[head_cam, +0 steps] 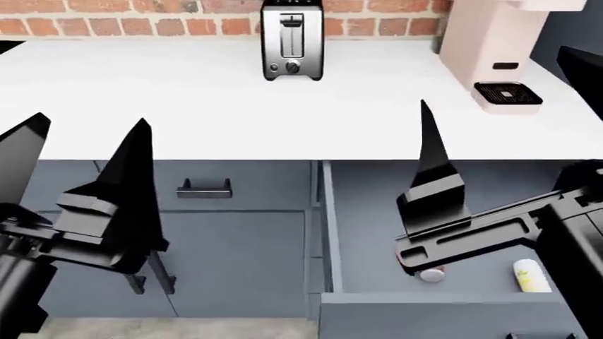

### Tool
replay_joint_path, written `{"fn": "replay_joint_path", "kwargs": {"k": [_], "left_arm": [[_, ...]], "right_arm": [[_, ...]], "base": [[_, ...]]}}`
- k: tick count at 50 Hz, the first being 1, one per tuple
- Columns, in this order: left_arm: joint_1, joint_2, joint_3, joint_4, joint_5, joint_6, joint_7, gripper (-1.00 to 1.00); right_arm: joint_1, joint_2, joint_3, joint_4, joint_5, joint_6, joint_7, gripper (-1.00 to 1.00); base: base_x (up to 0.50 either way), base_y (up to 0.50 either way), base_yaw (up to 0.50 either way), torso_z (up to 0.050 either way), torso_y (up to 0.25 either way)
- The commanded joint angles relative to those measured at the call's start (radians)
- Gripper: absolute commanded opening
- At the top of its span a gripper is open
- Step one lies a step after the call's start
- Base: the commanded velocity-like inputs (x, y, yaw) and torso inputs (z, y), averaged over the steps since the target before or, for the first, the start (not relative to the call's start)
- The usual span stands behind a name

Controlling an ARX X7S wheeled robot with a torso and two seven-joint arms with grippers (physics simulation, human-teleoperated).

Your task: Pick and place the shaker into the drawer. Then close the cabinet.

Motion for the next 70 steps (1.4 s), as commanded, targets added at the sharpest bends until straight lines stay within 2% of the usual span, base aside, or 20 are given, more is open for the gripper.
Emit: {"fn": "replay_joint_path", "kwargs": {"k": [1, 13, 33, 45, 51, 53, 57, 60, 63, 70], "left_arm": [[-0.177, 0.002, 0.250, 0.000, 0.045, 0.068, -0.021, 1.00], [-0.142, 0.035, 0.293, -0.009, 0.103, 0.109, -0.045, 1.00], [-0.115, 0.050, 0.323, -0.011, 0.154, 0.125, -0.065, 1.00], [-0.093, 0.076, 0.338, -0.011, 0.187, 0.135, -0.086, 1.00], [-0.086, 0.113, 0.333, -0.018, 0.193, 0.135, -0.114, 1.00], [-0.067, 0.149, 0.325, -0.040, 0.201, 0.145, -0.134, 1.00], [0.036, 0.294, 0.298, -0.138, 0.241, 0.176, -0.211, 1.00], [0.129, 0.439, 0.258, -0.233, 0.257, 0.194, -0.270, 1.00], [0.198, 0.572, 0.226, -0.328, 0.239, 0.193, -0.301, 1.00], [0.345, 0.748, 0.196, -0.564, 0.176, 0.206, -0.292, 1.00]], "right_arm": [[0.027, -0.025, -0.073, 0.000, -0.033, -0.032, 0.000, 1.00], [0.018, -0.034, -0.107, 0.000, -0.061, -0.043, 0.000, 1.00], [-0.064, -0.035, -0.075, 0.000, -0.099, -0.025, 0.000, 1.00], [-0.121, -0.036, -0.050, 0.000, -0.126, -0.013, 0.000, 1.00], [-0.188, -0.034, -0.032, 0.000, -0.175, -0.012, 0.000, 1.00], [-0.217, -0.034, -0.028, 0.000, -0.203, -0.023, 0.000, 1.00], [-0.444, -0.034, -0.004, 0.002, -0.369, -0.055, -0.007, 1.00], [-0.640, -0.008, -0.045, 0.121, -0.610, -0.089, -0.186, 1.00], [-0.752, -0.038, -0.084, 0.269, -0.756, -0.135, -0.324, 1.00], [-0.897, -0.114, -0.128, 0.496, -0.973, -0.258, -0.473, 1.00]], "base": [[-0.13, 0.50, 0.00, 0.000, 0.000], [-0.13, 0.50, 0.00, 0.000, 0.000], [-0.12, 0.50, 0.00, 0.000, 0.000], [-0.07, 0.50, 0.00, 0.000, 0.000], [-0.07, 0.50, 0.00, 0.000, 0.000], [-0.04, 0.50, 0.00, 0.000, 0.000], [0.00, 0.00, 0.00, 0.000, 0.000], [0.00, 0.00, 0.00, 0.000, 0.000], [0.00, 0.00, 0.00, 0.000, 0.000], [0.00, 0.00, 0.00, 0.000, 0.000]]}}
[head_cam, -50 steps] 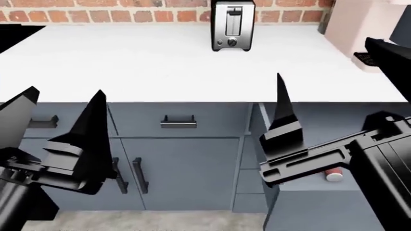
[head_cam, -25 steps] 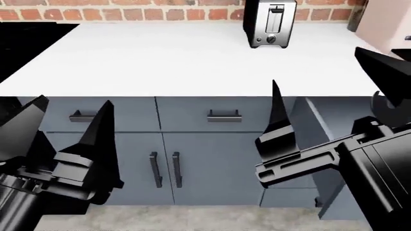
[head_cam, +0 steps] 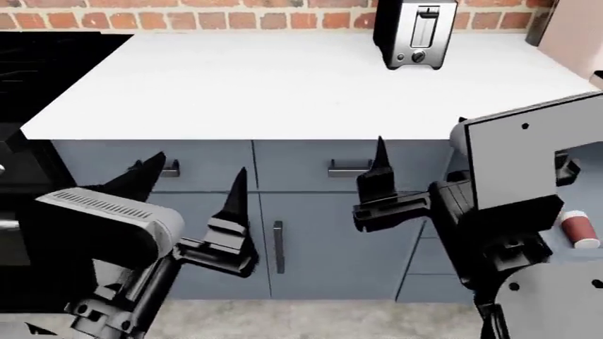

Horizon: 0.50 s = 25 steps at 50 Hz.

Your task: Pick and place the shaker into the drawer. Then close the cabinet.

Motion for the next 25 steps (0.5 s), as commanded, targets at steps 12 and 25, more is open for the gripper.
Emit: {"fn": "replay_joint_path", "kwargs": {"k": [12, 25], "left_arm": [[0.598, 0.402, -0.072, -0.866, -0.174, 0.157, 0.143, 1.00], [0.839, 0.510, -0.172, -1.258, -0.404, 0.193, 0.370, 1.00]], "right_arm": [[-0.664, -0.213, -0.078, 0.692, -0.521, -0.590, -0.532, 1.00], [-0.816, -0.386, -0.069, 1.065, -0.512, -0.759, -0.728, 1.00]], "base": [[0.00, 0.00, 0.00, 0.000, 0.000], [0.00, 0.00, 0.00, 0.000, 0.000]]}}
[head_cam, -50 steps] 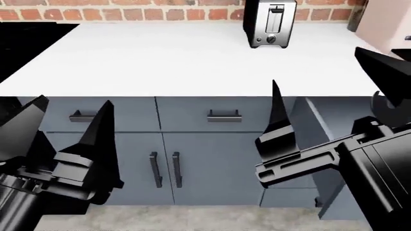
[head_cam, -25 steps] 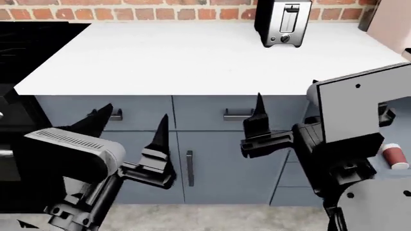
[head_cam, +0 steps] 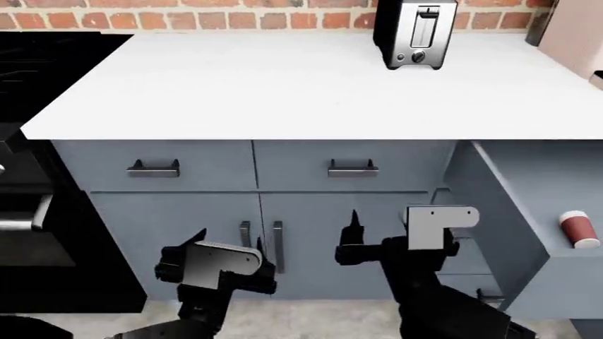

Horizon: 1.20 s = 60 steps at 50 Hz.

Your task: Pick and place the shaker into the drawer. Then close the cabinet.

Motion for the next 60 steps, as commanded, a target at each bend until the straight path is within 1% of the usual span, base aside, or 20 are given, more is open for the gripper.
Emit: {"fn": "replay_joint_path", "kwargs": {"k": [1, 3, 7, 11, 14, 20, 24, 31, 35, 40, 42, 44, 47, 49, 51, 56, 60], "left_arm": [[0.252, 0.111, -0.095, -0.380, -0.189, 0.068, 0.182, 1.00], [0.266, 0.115, -0.107, -0.395, -0.197, 0.078, 0.184, 1.00], [0.300, 0.148, -0.132, -0.471, -0.258, 0.049, 0.253, 1.00], [0.324, 0.170, -0.154, -0.524, -0.307, 0.019, 0.297, 1.00], [0.325, 0.175, -0.144, -0.534, -0.299, 0.002, 0.279, 1.00], [0.337, 0.184, -0.167, -0.571, -0.360, -0.056, 0.292, 1.00], [0.331, 0.207, -0.127, -0.606, -0.321, -0.092, 0.266, 1.00], [0.347, 0.241, -0.141, -0.678, -0.365, -0.153, 0.350, 1.00], [0.321, 0.232, -0.117, -0.643, -0.344, -0.186, 0.312, 1.00], [0.322, 0.247, -0.104, -0.670, -0.339, -0.218, 0.294, 1.00], [0.333, 0.261, -0.113, -0.702, -0.358, -0.237, 0.330, 1.00], [0.355, 0.278, -0.133, -0.745, -0.378, -0.230, 0.395, 1.00], [0.373, 0.261, -0.224, -0.754, -0.478, -0.221, 0.476, 1.00], [0.376, 0.237, -0.257, -0.719, -0.504, -0.199, 0.480, 1.00], [0.371, 0.208, -0.265, -0.667, -0.500, -0.175, 0.458, 1.00], [0.353, 0.180, -0.232, -0.601, -0.440, -0.150, 0.389, 1.00], [0.353, 0.173, -0.241, -0.588, -0.446, -0.149, 0.388, 1.00]], "right_arm": [[-0.187, -0.145, -0.001, 0.337, -0.040, -0.194, -0.193, 1.00], [-0.207, -0.167, -0.001, 0.380, -0.043, -0.215, -0.214, 1.00], [-0.249, -0.205, 0.008, 0.461, -0.048, -0.269, -0.253, 1.00], [-0.264, -0.213, 0.018, 0.488, -0.044, -0.296, -0.275, 1.00], [-0.275, -0.222, 0.033, 0.513, -0.028, -0.314, -0.289, 1.00], [-0.274, -0.246, 0.038, 0.575, 0.008, -0.280, -0.306, 1.00], [-0.273, -0.260, 0.045, 0.607, 0.022, -0.272, -0.312, 1.00], [-0.265, -0.272, 0.034, 0.628, 0.018, -0.249, -0.317, 1.00], [-0.263, -0.267, 0.027, 0.617, 0.012, -0.236, -0.303, 1.00], [-0.253, -0.270, 0.011, 0.621, 0.009, -0.197, -0.296, 1.00], [-0.247, -0.280, 0.006, 0.639, 0.014, -0.182, -0.312, 1.00], [-0.247, -0.285, 0.011, 0.649, 0.019, -0.184, -0.320, 1.00], [-0.254, -0.281, 0.023, 0.643, 0.024, -0.206, -0.325, 1.00], [-0.254, -0.278, 0.022, 0.635, 0.019, -0.208, -0.325, 1.00], [-0.260, -0.272, 0.032, 0.620, 0.018, -0.230, -0.319, 1.00], [-0.256, -0.270, 0.024, 0.613, 0.006, -0.225, -0.316, 1.00], [-0.255, -0.272, 0.024, 0.618, 0.006, -0.220, -0.319, 1.00]], "base": [[0.00, 0.00, 0.00, 0.000, 0.000], [0.00, 0.00, 0.00, 0.000, 0.000], [0.00, 0.00, 0.00, 0.000, 0.000], [0.00, 0.00, 0.00, 0.000, 0.000], [0.00, 0.00, 0.00, 0.000, 0.000], [0.00, 0.00, 0.00, 0.000, 0.000], [0.00, 0.00, 0.00, 0.000, 0.000], [0.00, 0.00, 0.00, 0.000, 0.000], [0.00, 0.00, 0.00, 0.000, 0.000], [0.00, 0.00, 0.00, 0.000, 0.000], [0.00, 0.00, 0.00, 0.000, 0.000], [0.00, 0.00, 0.00, 0.000, 0.000], [0.00, 0.00, 0.00, 0.000, 0.000], [0.00, 0.00, 0.00, 0.000, 0.000], [0.00, 0.00, 0.00, 0.005, 0.000], [0.00, 0.00, 0.00, 0.000, 0.000], [0.00, 0.00, 0.00, 0.000, 0.000]]}}
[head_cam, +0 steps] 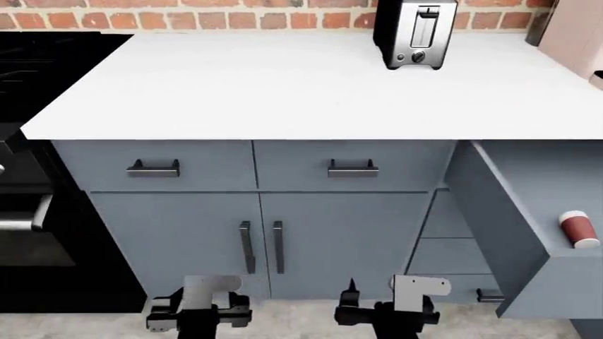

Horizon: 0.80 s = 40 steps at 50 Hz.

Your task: Pick and place the shaker into the drawer. Then close the cabinet.

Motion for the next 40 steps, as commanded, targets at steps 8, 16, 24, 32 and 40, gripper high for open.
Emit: {"fn": "replay_joint_path", "kwargs": {"k": [8, 16, 24, 32, 40], "left_arm": [[-0.004, -0.030, -0.020, 0.056, 0.005, 0.012, -0.007, 1.00], [-0.007, -0.031, -0.011, 0.060, 0.023, 0.008, -0.011, 1.00], [-0.005, -0.025, -0.003, 0.049, 0.043, 0.008, -0.016, 1.00], [-0.003, -0.011, 0.008, 0.027, 0.064, 0.004, -0.013, 1.00], [-0.005, -0.017, 0.012, 0.044, 0.082, 0.011, -0.009, 1.00]], "right_arm": [[0.007, -0.008, -0.004, 0.015, -0.001, 0.021, -0.012, 1.00], [0.005, -0.006, -0.002, 0.010, -0.003, 0.018, -0.011, 1.00], [0.005, -0.005, -0.001, 0.006, -0.004, 0.021, -0.009, 1.00], [0.004, -0.005, 0.000, 0.006, -0.006, 0.020, -0.009, 1.00], [0.004, -0.009, 0.002, 0.014, -0.006, 0.020, -0.019, 1.00]], "base": [[-0.12, 0.48, 0.00, 0.000, 0.000], [-0.13, 0.50, 0.00, 0.000, 0.000], [-0.13, 0.50, 0.00, 0.000, 0.000], [-0.13, 0.50, 0.00, 0.000, 0.000], [-0.10, 0.50, 0.00, 0.000, 0.000]]}}
